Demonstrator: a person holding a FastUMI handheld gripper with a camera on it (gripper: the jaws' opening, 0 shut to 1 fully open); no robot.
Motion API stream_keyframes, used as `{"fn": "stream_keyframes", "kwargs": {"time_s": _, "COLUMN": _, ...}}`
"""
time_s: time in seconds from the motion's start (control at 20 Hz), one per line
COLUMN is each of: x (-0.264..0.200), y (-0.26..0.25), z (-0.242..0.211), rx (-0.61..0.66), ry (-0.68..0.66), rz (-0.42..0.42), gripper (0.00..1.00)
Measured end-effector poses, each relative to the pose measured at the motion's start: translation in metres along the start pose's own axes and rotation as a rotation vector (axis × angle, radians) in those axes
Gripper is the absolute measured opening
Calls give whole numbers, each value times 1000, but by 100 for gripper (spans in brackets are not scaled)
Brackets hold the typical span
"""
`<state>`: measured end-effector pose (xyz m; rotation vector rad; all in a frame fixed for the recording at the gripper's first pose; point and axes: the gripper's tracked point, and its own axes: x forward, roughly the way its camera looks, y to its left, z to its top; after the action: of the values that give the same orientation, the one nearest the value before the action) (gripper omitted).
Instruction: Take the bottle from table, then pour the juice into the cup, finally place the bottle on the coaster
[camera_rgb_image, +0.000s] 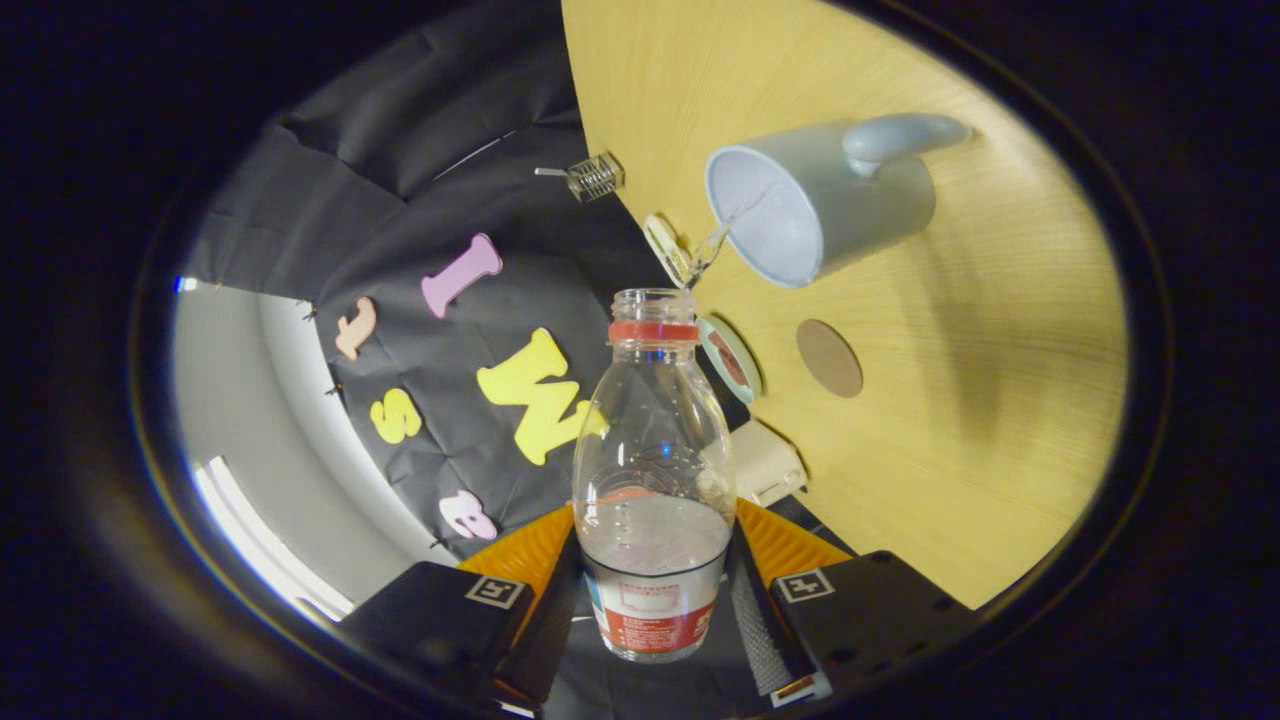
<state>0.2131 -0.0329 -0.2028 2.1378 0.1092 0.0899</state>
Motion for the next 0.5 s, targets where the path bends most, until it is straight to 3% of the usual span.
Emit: {"fn": "stream_keyframes", "kwargs": {"time_s": 0.5, "x": 2, "y": 21, "z": -2, "rx": 101, "ry": 18, "rz": 55, "gripper": 76}}
